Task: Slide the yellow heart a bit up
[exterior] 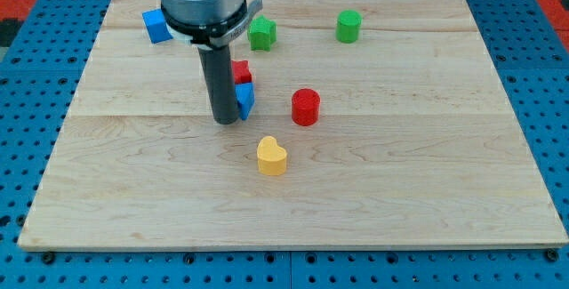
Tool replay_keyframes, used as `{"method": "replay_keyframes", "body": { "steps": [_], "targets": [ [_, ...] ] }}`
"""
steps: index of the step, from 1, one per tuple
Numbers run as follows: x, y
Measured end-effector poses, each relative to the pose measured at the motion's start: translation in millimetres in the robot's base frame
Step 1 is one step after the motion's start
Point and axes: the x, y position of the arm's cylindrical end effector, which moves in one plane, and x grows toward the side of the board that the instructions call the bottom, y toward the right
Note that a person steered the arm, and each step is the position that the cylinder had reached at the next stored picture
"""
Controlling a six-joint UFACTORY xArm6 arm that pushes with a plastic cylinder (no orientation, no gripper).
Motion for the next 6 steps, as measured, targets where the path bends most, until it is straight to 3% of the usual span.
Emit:
{"method": "replay_keyframes", "body": {
  "steps": [2,3,4,6],
  "targets": [
    [126,-12],
    [118,79],
    [82,90],
    [47,59]
  ]
}}
